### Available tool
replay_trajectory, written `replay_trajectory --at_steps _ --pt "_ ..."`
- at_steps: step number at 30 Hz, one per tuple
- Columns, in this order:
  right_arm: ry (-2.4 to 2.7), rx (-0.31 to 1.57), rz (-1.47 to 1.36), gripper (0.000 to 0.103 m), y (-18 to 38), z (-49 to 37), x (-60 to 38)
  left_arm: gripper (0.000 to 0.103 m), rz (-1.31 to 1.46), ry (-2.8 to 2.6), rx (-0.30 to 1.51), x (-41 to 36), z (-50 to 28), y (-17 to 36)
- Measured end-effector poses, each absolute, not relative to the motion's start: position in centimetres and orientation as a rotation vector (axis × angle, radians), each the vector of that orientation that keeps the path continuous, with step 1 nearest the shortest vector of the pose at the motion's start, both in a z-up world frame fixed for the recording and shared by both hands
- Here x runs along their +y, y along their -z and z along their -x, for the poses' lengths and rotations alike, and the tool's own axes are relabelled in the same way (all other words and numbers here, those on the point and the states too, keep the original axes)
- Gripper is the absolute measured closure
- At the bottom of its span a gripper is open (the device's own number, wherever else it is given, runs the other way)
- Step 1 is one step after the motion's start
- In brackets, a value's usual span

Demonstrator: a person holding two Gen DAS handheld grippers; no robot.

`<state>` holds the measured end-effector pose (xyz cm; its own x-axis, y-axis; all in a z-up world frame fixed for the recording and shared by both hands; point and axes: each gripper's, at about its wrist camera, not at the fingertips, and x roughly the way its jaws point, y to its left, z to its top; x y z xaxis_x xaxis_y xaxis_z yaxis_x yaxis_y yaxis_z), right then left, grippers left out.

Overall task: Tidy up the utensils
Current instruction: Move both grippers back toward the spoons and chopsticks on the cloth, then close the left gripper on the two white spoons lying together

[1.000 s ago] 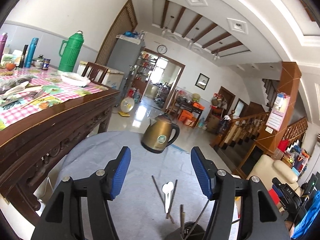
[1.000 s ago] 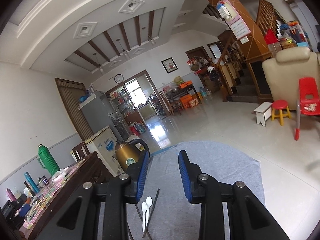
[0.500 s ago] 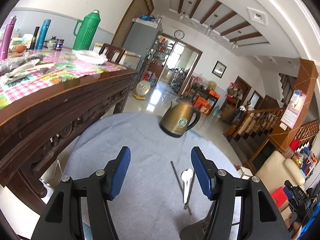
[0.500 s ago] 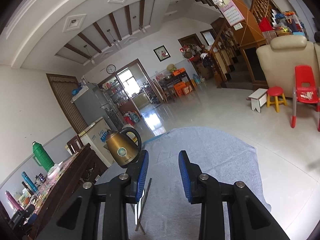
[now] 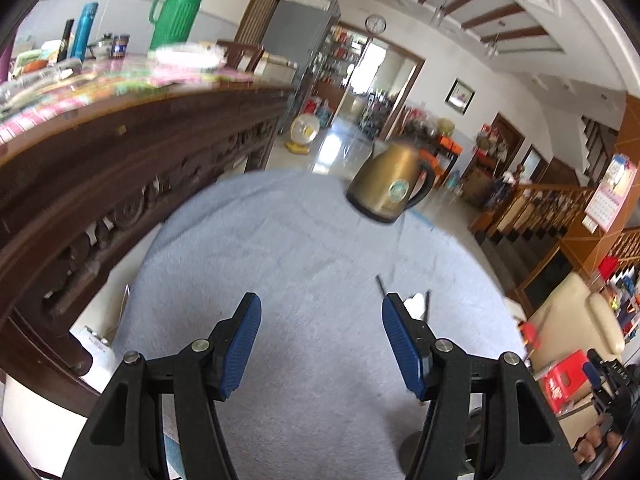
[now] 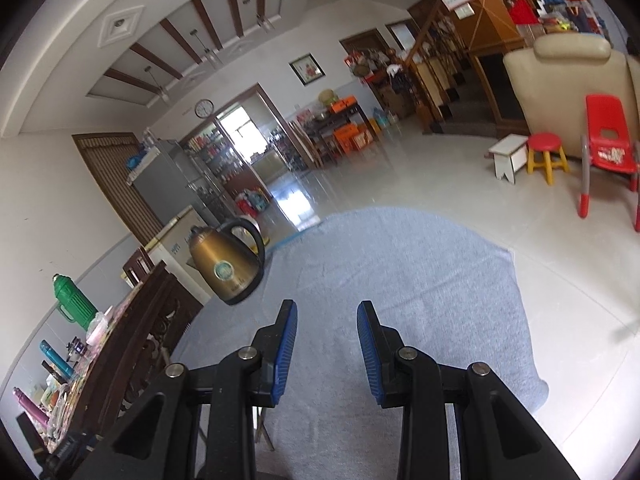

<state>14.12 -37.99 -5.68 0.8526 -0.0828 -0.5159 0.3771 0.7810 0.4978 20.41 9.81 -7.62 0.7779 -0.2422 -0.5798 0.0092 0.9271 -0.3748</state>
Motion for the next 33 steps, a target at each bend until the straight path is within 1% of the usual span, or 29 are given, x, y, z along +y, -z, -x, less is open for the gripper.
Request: replay_trajectory --at_steps 6,10,23,30,31,32,33 --pt "0.271 0.563 -0.657 0.069 8.2 -15.8 -38.6 0.039 0.315 0.161 0.792 8.4 -24.3 11.7" --pt "0.279 0.599 -0.678 0.069 9.7 -16.7 -39.0 0.039 0.212 0.188 0.851 5.7 -26.6 13.3" --pt "0.283 0.703 -0.697 0.069 13.8 -19.3 -38.9 0.039 -0.035 0.394 0.792 -4.1 -29.8 12.8" --pt "0.288 0.728 -0.706 0.069 15.3 -19.8 -39.3 0.039 -0.075 0.513 0.827 -8.4 -31.4 14.1" --pt "0.289 0.731 -0.706 0.069 15.5 -19.8 -39.4 0.041 -0.077 0.527 0.838 -8.9 -31.8 14.5" --pt "0.29 0.732 -0.706 0.069 15.5 -19.9 -39.4 0.045 -0.078 0.536 0.848 -9.2 -32.0 14.8" --pt "0.291 0.734 -0.706 0.069 15.7 -20.0 -39.4 0.046 -0.078 0.543 0.86 -9.5 -32.4 15.1"
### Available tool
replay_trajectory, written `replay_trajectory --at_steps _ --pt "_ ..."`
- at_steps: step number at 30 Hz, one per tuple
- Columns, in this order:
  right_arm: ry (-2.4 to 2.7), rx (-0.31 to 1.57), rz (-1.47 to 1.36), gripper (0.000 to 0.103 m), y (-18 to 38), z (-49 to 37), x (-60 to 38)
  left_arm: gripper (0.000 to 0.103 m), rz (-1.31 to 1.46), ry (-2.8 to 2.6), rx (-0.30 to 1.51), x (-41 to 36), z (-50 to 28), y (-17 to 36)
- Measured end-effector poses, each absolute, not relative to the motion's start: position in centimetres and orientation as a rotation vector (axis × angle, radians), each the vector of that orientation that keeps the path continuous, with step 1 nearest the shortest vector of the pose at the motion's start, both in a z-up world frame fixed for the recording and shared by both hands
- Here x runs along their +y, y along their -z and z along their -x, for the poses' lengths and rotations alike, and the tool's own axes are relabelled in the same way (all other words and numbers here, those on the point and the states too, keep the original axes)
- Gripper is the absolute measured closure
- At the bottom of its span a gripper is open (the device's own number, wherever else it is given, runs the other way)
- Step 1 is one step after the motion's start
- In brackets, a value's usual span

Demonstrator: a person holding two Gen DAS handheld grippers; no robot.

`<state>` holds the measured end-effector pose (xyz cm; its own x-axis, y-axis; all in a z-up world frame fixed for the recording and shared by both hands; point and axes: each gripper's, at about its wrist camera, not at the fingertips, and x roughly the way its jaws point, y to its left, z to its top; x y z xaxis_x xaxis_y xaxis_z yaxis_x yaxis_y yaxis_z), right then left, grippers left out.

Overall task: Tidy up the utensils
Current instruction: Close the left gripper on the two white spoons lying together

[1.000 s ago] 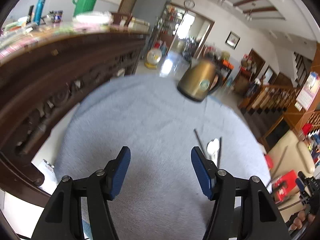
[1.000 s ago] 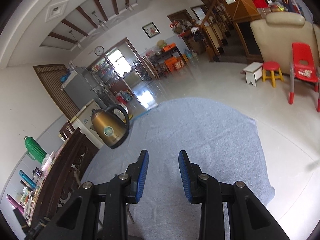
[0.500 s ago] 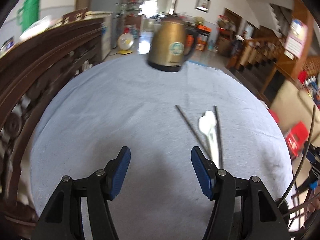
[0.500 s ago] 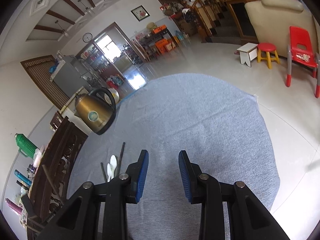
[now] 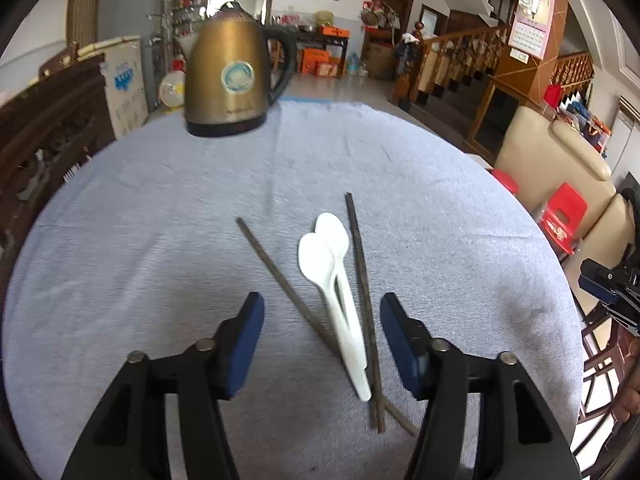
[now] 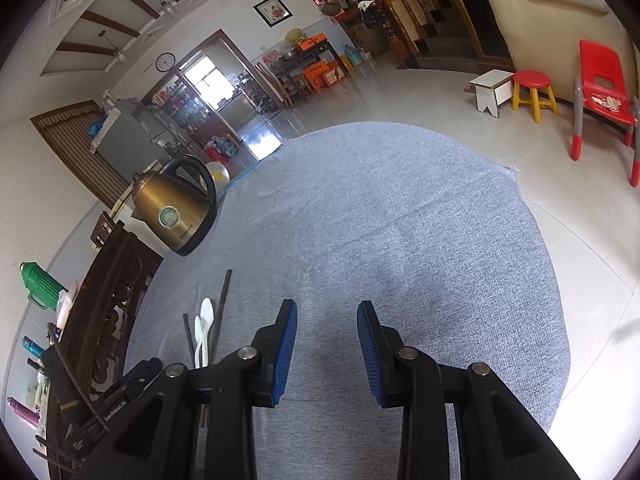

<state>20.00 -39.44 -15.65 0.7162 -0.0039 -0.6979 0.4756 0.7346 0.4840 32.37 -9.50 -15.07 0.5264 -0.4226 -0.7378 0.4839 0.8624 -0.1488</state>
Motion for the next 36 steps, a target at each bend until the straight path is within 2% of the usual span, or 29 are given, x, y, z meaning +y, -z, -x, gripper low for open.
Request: replay_trajectory --at_steps 3,8,15,18,24,30,36 --pt "0.296 0.743 -0.711 0.069 16.2 -20.2 -39.8 0.052 -0.094 0.56 0.895 -10.4 -33.3 16.2" --pt "0.304 0.759 -0.719 0.069 17.2 -20.5 -40.3 0.068 -0.112 0.58 0.949 -11.2 -34.8 18.1" --pt "0.3 0.787 -0.716 0.069 18.2 -21.7 -40.1 0.073 -0.136 0.608 0.962 -12.1 -35.7 19.1" --pt "0.296 0.793 -0.708 0.069 18.6 -22.0 -39.9 0.081 -0.129 0.626 0.978 -12.2 -36.3 19.5" --pt "0.289 0.815 -0.699 0.069 19.2 -23.0 -39.4 0.081 -0.106 0.653 0.993 -11.5 -36.3 19.7" --pt "0.285 0.821 -0.686 0.069 19.6 -23.9 -39.0 0.088 -0.121 0.654 1.008 -10.7 -36.3 19.7" --pt "0.269 0.838 -0.676 0.069 20.1 -24.5 -38.5 0.088 -0.133 0.644 1.009 -11.4 -37.0 19.8"
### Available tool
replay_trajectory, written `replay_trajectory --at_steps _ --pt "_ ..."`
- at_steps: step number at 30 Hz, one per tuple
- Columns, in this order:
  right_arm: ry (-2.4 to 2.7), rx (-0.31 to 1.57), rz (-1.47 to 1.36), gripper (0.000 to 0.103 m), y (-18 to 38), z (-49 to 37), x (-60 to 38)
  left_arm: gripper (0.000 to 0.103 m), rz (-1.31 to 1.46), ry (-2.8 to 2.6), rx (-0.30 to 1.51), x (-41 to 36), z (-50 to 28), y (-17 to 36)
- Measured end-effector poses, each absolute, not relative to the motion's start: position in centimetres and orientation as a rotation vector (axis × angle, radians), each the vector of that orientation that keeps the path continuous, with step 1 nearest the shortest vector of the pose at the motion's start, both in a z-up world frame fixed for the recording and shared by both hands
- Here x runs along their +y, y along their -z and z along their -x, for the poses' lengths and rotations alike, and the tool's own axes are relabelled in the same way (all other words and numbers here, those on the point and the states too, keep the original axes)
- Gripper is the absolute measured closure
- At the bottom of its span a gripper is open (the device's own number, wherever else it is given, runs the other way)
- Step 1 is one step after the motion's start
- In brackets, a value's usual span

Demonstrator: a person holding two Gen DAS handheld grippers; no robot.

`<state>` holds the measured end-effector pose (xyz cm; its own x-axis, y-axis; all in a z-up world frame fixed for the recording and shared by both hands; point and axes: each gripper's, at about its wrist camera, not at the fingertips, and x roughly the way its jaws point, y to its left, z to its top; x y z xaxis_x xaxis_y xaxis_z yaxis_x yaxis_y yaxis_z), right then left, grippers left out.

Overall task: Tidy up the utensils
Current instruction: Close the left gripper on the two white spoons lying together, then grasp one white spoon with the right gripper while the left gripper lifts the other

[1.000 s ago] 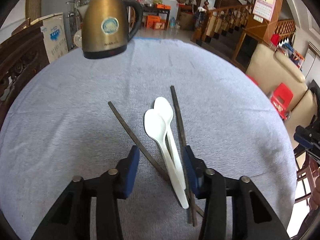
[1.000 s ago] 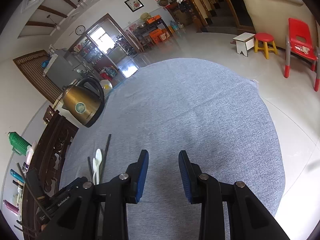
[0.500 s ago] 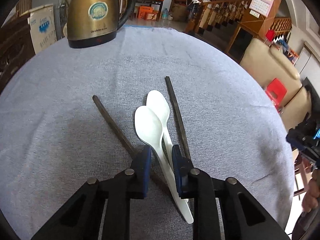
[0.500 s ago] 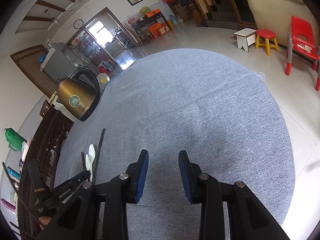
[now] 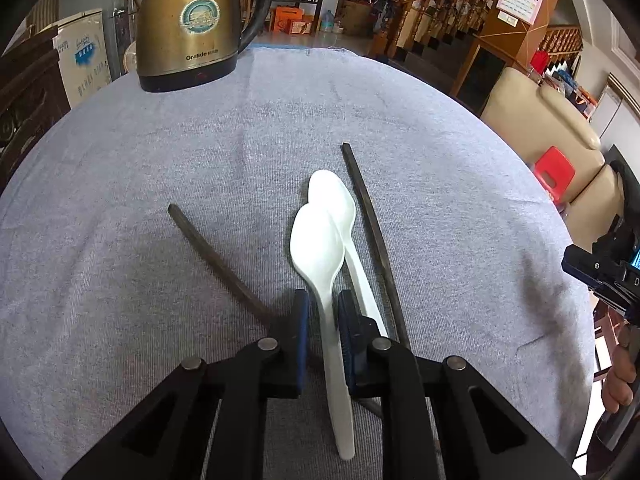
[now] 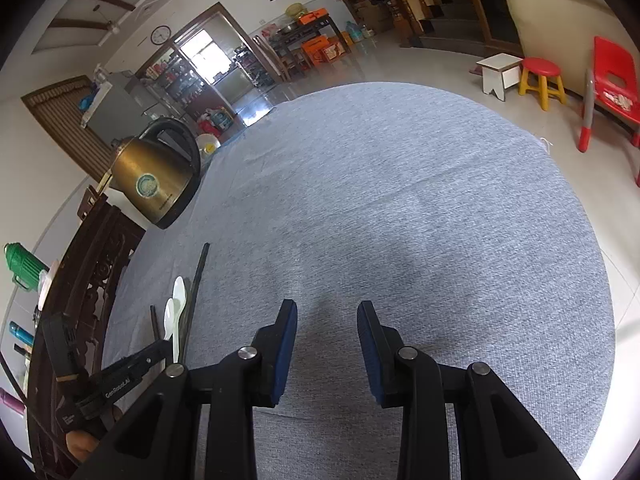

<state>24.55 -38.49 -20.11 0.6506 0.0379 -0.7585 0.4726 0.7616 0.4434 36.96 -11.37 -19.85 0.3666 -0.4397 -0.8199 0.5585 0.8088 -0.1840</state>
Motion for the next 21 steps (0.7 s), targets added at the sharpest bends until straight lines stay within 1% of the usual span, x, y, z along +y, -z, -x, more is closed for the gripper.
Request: replay_trajectory --at_steps 4,5,10,16,21 --pt "0.23 0.828 -0.645 0.069 19.8 -25.9 -38.1 0.088 -0.121 0.636 1.014 -11.6 -37.5 19.8" --pt "0.213 0.824 -0.638 0.069 19.7 -26.3 -38.0 0.092 -0.122 0.629 1.012 -11.7 -37.5 19.8" --pt "-0.056 0.844 -0.621 0.069 19.8 -31.5 -36.5 0.093 -0.091 0.607 0.966 -10.7 -37.0 19.4" --pt "-0.232 0.893 -0.547 0.069 20.2 -37.3 -31.9 0.093 0.016 0.581 0.853 -7.7 -34.9 16.1" --pt "-0.316 0.903 -0.459 0.069 20.7 -40.7 -27.9 0.093 0.041 0.53 0.78 -5.0 -33.7 14.0"
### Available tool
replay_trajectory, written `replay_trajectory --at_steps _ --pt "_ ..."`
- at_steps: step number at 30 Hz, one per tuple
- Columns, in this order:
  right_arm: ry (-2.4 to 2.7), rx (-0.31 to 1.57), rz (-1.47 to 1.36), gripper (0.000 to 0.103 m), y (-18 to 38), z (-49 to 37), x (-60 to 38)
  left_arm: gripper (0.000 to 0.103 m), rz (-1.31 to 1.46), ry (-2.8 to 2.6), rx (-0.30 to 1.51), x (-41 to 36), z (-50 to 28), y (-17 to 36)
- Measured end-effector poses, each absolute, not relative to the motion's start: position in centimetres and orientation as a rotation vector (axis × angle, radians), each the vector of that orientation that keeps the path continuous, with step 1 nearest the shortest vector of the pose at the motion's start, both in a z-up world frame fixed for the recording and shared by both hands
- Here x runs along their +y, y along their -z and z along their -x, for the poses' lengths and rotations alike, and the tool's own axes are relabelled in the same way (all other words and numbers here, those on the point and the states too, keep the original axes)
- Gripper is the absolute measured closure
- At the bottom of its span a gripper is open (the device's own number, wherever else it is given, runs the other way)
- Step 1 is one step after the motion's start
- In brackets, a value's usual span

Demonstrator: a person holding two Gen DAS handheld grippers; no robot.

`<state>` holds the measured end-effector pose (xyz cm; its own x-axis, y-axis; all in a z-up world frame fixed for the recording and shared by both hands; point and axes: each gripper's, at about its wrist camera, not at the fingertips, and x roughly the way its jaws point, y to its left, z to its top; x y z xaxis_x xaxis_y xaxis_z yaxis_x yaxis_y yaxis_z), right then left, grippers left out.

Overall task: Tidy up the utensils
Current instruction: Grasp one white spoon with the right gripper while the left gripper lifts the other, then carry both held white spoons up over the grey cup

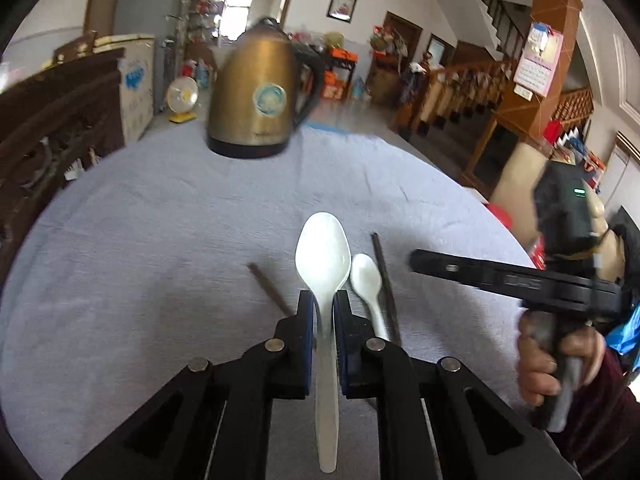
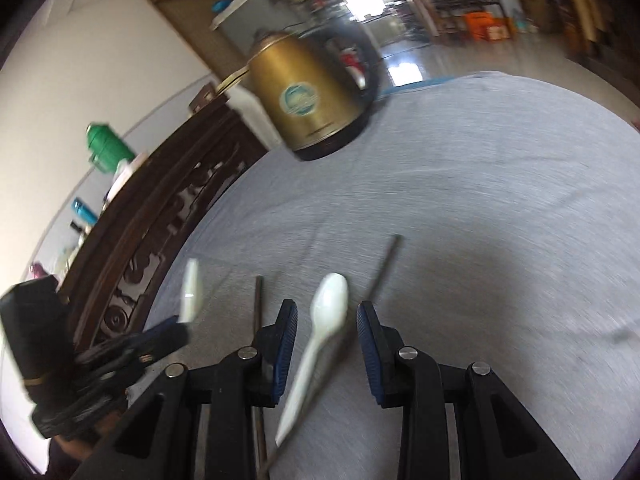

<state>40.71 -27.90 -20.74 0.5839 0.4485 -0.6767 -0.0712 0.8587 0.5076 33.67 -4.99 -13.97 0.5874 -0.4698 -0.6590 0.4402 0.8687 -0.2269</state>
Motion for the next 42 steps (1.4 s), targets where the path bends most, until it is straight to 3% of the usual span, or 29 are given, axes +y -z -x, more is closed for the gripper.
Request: replay_trajectory --at_steps 2,5,13,14,17,21,31,42 --pt "-0.334 0.917 -0.414 0.065 21.1 -41.8 -26.8 0.093 0.046 0.508 0.776 -4.0 -33.3 13.8" --pt "-0.335 0.952 -0.337 0.049 22.1 -43.7 -24.8 0.093 0.045 0.478 0.774 -2.4 -32.9 13.7" --pt "-0.264 0.997 -0.16 0.049 24.1 -45.1 -22.6 0.093 0.055 0.446 0.767 -1.2 -32.2 14.3" --pt "-0.256 0.995 -0.138 0.05 24.1 -44.8 -22.3 0.093 0.056 0.444 0.765 -1.2 -32.2 14.2" --pt "-0.219 0.98 -0.047 0.069 24.0 -44.5 -21.7 0.093 0.073 0.438 0.76 -0.6 -31.8 13.8" --pt "-0.212 0.972 0.001 0.073 24.0 -44.1 -21.5 0.093 0.087 0.428 0.749 -0.4 -31.7 13.5" --pt "-0.167 0.876 -0.184 0.074 21.7 -39.8 -25.5 0.093 0.121 0.395 0.724 1.3 -28.7 11.8" --pt "0.015 0.744 -0.456 0.074 18.7 -29.3 -34.3 0.093 0.147 0.357 0.657 3.6 -23.6 8.8"
